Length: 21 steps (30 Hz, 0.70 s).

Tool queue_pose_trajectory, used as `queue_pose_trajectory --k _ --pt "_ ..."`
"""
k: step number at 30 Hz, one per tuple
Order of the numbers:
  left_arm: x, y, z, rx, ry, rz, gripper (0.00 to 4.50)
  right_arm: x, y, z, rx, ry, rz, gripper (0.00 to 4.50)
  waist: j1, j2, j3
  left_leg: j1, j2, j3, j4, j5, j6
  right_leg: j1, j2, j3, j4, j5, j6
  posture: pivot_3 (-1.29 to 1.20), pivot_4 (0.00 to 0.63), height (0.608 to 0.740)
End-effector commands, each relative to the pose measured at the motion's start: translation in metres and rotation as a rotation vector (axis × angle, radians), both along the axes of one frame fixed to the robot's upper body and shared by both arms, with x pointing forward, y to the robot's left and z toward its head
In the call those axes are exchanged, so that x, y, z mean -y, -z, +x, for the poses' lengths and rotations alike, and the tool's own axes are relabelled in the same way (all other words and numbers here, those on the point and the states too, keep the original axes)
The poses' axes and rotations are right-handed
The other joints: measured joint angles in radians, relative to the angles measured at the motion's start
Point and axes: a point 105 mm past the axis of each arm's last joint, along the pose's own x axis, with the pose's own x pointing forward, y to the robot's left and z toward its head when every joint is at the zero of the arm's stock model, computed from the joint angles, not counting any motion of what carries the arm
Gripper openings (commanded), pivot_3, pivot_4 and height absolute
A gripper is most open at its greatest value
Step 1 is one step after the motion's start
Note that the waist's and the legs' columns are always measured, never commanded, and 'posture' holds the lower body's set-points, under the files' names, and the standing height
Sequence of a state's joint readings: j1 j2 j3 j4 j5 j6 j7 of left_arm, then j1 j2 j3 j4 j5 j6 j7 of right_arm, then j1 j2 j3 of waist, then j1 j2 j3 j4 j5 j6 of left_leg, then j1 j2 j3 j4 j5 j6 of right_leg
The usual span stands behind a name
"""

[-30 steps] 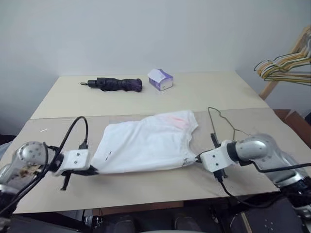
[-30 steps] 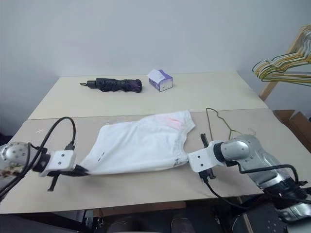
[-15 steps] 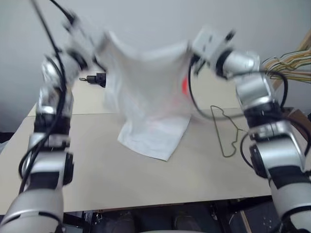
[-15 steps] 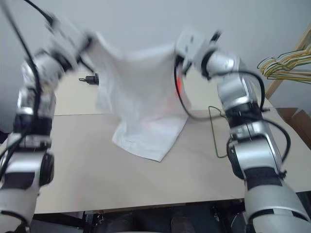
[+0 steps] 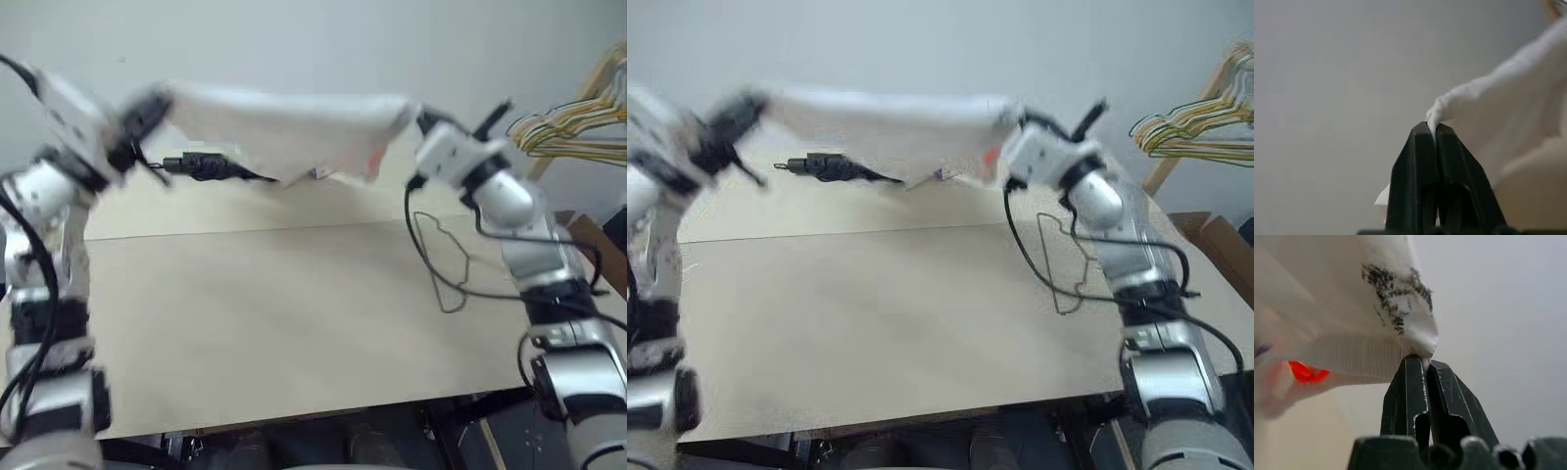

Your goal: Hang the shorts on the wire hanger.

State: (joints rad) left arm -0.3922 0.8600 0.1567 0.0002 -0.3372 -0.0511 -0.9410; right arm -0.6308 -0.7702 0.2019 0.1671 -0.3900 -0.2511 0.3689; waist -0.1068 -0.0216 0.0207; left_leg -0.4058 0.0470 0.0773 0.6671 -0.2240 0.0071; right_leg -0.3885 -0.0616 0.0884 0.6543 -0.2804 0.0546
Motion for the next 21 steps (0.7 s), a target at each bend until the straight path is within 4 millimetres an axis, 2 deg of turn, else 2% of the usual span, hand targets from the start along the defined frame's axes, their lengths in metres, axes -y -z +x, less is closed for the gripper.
queue_pose_trajectory --k 1,2,5,8,9,12,14,17,21 --pt "0.01 0.048 -0.031 -0.25 0.15 0.199 0.04 -0.009 0.046 -0.019 -0.148 -0.095 -0.229 0.0 -0.001 -0.003 0.002 0.006 0.002 0.003 0.0 0.0 0.0 0.004 0.0 0.0 0.002 -0.001 -0.001 -0.01 0.0 0.74" --pt "0.006 0.07 -0.042 -0.364 0.171 0.27 0.04 -0.007 0.068 -0.028 -0.253 -0.112 -0.263 0.0 -0.001 -0.004 0.001 0.009 0.003 0.004 -0.001 0.001 0.001 0.005 0.001 0.0 0.002 -0.003 -0.006 -0.01 0.0 0.74" --pt "-0.006 0.115 -0.07 -0.594 0.201 0.441 0.04 -0.009 0.109 -0.06 -0.483 -0.197 -0.339 0.0 -0.002 -0.003 0.001 0.023 0.003 0.005 -0.007 0.002 0.001 0.016 0.002 0.001 0.002 -0.007 -0.013 -0.02 0.0 0.74" --pt "-0.014 0.142 -0.082 -0.67 0.178 0.569 0.04 -0.015 0.121 -0.079 -0.58 -0.245 -0.363 0.0 -0.001 -0.003 0.001 0.025 0.003 0.006 -0.008 0.0 0.0 0.017 0.001 0.004 0.002 -0.011 -0.01 -0.03 0.0 0.74" --pt "-0.016 0.146 -0.085 -0.688 0.184 0.597 0.04 -0.015 0.123 -0.083 -0.601 -0.252 -0.38 0.0 0.001 -0.004 0.002 0.023 0.003 0.005 -0.008 -0.001 0.0 0.016 0.002 0.005 0.002 -0.009 -0.005 -0.03 0.0 0.74" --pt "-0.015 0.151 -0.1 -0.74 0.23 0.642 0.04 -0.009 0.13 -0.096 -0.689 -0.26 -0.453 0.0 0.01 -0.006 0.002 0.018 0.003 0.005 -0.008 -0.001 0.0 0.009 0.002 0.005 0.004 -0.009 -0.005 -0.04 0.0 0.74" --pt "-0.009 0.149 -0.111 -0.768 0.276 0.613 0.04 -0.002 0.133 -0.103 -0.745 -0.251 -0.485 0.0 0.016 -0.006 0.002 0.015 0.003 0.006 -0.007 -0.001 0.0 0.005 0.002 0.005 0.007 -0.009 -0.005 -0.04 0.0 0.74" --pt "-0.003 0.146 -0.128 -0.814 0.333 0.574 0.04 0.006 0.134 -0.108 -0.78 -0.238 -0.511 0.0 0.025 -0.007 0.002 0.015 0.003 0.007 -0.007 -0.001 0.0 0.004 0.002 0.005 0.008 -0.01 -0.006 -0.04 0.0 0.74" --pt "-0.006 0.148 -0.142 -0.855 0.342 0.606 0.04 0.014 0.134 -0.112 -0.815 -0.235 -0.534 0.0 0.034 -0.007 0.002 0.018 0.004 0.008 -0.007 -0.001 0.0 0.004 0.002 0.005 0.01 -0.01 -0.008 -0.03 0.0 0.74"
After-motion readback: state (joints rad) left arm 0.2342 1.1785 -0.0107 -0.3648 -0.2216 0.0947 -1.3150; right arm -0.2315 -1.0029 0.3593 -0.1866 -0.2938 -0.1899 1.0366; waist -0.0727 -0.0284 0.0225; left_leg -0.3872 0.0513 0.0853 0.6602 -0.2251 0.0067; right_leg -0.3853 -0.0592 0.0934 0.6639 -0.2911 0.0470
